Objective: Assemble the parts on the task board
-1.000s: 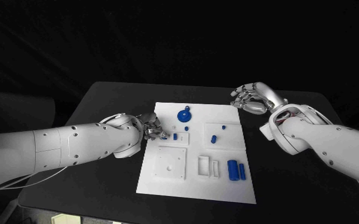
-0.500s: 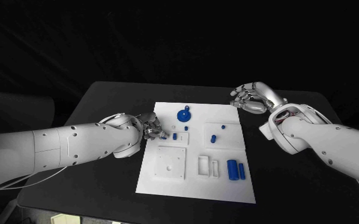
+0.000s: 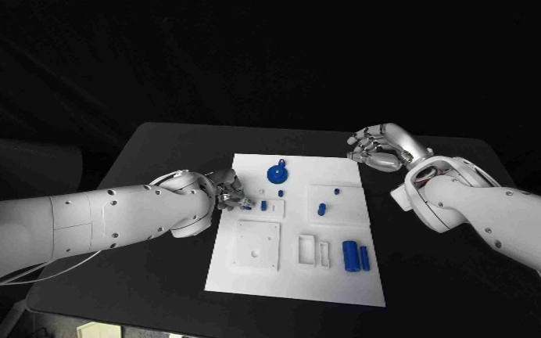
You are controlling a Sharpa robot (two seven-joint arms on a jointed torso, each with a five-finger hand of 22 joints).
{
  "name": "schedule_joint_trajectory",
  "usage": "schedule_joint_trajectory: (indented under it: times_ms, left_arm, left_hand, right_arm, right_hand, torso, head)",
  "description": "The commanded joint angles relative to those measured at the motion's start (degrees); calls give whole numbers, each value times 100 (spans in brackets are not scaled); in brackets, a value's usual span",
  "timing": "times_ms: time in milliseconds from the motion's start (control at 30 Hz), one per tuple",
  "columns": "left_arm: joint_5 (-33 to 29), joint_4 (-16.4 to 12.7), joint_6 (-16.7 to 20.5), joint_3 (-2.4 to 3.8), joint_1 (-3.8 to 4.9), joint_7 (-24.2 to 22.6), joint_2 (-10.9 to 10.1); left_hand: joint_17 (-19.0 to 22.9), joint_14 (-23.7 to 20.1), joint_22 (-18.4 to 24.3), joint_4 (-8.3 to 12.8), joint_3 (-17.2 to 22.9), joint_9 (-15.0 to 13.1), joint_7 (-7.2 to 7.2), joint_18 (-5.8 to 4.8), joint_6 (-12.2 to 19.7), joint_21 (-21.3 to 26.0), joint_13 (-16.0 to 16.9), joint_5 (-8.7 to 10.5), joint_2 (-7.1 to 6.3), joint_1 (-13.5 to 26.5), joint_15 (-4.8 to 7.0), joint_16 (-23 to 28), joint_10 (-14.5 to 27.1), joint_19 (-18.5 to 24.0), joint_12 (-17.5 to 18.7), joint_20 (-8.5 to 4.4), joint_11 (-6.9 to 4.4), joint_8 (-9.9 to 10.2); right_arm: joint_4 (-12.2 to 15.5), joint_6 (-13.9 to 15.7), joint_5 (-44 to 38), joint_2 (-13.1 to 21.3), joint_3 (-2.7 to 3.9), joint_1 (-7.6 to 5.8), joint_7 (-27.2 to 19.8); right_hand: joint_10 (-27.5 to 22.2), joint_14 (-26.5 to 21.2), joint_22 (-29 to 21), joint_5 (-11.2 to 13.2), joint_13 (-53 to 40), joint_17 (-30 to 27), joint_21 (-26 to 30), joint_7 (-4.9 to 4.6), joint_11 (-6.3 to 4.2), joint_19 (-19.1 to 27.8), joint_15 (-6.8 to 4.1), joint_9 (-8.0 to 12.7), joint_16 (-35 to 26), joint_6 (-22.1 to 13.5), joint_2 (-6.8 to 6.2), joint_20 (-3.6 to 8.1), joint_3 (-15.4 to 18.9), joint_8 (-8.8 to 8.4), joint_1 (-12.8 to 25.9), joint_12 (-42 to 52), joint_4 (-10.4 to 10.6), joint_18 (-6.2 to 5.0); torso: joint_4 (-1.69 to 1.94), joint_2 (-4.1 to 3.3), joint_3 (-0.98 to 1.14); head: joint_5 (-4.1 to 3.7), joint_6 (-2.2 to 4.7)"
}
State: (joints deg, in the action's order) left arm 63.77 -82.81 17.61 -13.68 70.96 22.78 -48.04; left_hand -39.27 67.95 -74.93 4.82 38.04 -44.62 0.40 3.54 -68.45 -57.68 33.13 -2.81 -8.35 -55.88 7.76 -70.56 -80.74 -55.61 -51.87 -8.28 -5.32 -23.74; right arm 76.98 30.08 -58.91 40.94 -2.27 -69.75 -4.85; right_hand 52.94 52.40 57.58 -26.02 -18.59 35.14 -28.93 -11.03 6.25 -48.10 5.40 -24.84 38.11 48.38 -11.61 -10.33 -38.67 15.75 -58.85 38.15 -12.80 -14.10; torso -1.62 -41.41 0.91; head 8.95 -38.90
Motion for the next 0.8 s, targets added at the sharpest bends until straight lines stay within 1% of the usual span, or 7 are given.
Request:
schedule_joint_trajectory:
  times_ms: [33, 200, 367, 500, 700, 800]
  left_arm:
    - [136, 37, -176, -6, -8, 38, 3]
    - [145, 77, -217, -6, -8, 49, 4]
    - [172, 74, -245, -6, -8, 51, 7]
    - [198, 68, -275, -5, -8, 46, 11]
    - [195, 49, -309, -5, -8, 34, 22]
    - [191, 44, -298, -5, -8, 22, 25]
  left_hand:
    - [-4, -1, -37, 23, 25, -15, -17, 69, 30, -20, 7, -6, 95, -171, 20, -21, 0, -22, -6, -484, -27, -18]
    - [-4, -2, -37, 20, 28, -16, -16, 68, 31, -20, 7, -6, 88, -182, 18, -21, 1, -21, -4, -483, -26, -18]
    - [-5, -3, -37, 18, 33, -19, -17, 67, 31, -19, 8, -6, 81, -201, 16, -21, 0, -21, -4, -482, -26, -19]
    - [-5, -3, -38, 18, 37, -21, -16, 66, 31, -19, 8, -6, 70, -219, 13, -22, -1, -19, -3, -481, -25, -20]
    - [-5, -4, -39, 17, 37, -22, -16, 65, 31, -19, 8, -6, 64, -227, 11, -22, -1, -19, -3, -480, -25, -20]
    - [-6, -4, -39, -5, 29, -24, -14, 61, 31, -18, 10, -6, 56, -219, 7, -22, -3, -19, -3, -476, -21, -21]
  right_arm:
    - [6, -54, -48, -2, 1, 0, -53]
    - [6, -52, -48, 0, 1, 0, -54]
    - [9, -51, -48, 2, 1, 0, -55]
    - [7, -51, -48, 0, 1, 0, -57]
    - [8, -52, -48, 1, 1, 0, -57]
    - [8, -52, -48, 1, 1, 0, -57]
  right_hand:
    - [-56, -33, 7, -30, 7, -7, 21, -11, -3, 48, -4, 9, 27, 12, 27, 2, 15, 22, 27, 26, 16, -90]
    - [-56, -34, 8, -31, 9, -9, 22, -11, -3, 48, -4, 10, 29, 12, 27, 2, 15, 23, 27, 27, 16, -90]
    - [-57, -34, 8, -32, 11, -10, 23, -11, -3, 48, -4, 11, 30, 12, 27, 2, 15, 24, 27, 29, 15, -90]
    - [-57, -34, 9, -33, 13, -12, 23, -11, -3, 48, -4, 13, 31, 12, 27, 2, 16, 25, 27, 31, 15, -90]
    - [-57, -34, 10, -34, 16, -13, 23, -11, -3, 47, -4, 14, 32, 13, 28, 2, 17, 26, 28, 32, 16, -90]
    - [-58, -35, 10, -34, 17, -14, 24, -11, -3, 47, -4, 15, 33, 12, 28, 2, 17, 26, 29, 33, 17, -90]
  torso:
    - [-2, -3, 3]
    - [-1, 1, 7]
    - [2, 0, 6]
    - [-2, 0, 2]
    - [-3, 2, 6]
    - [-2, 1, 4]
  head:
    - [-2, -4]
    - [-7, -9]
    - [-7, -20]
    - [-8, -5]
    - [-9, -12]
    - [-10, -11]
